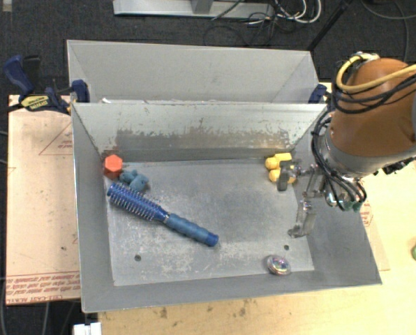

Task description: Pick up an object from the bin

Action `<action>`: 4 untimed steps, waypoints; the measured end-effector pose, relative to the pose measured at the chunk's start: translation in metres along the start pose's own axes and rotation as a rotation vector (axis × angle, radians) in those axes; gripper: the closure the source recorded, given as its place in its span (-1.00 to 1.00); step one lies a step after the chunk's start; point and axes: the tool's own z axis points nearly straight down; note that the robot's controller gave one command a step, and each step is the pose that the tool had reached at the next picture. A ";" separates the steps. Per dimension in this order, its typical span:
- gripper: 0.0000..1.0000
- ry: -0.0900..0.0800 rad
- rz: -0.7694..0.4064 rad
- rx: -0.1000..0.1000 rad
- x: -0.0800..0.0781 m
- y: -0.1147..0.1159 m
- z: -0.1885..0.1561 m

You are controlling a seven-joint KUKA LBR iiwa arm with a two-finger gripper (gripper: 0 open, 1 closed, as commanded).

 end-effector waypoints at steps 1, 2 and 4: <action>-1.00 0.001 0.035 -0.002 0.005 0.094 0.144; -1.00 -0.009 0.100 -0.001 -0.042 0.099 0.164; 1.00 -0.017 0.072 -0.001 -0.048 0.087 0.030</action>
Offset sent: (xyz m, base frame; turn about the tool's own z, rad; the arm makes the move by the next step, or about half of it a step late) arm -0.0038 0.0897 -0.1384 0.0413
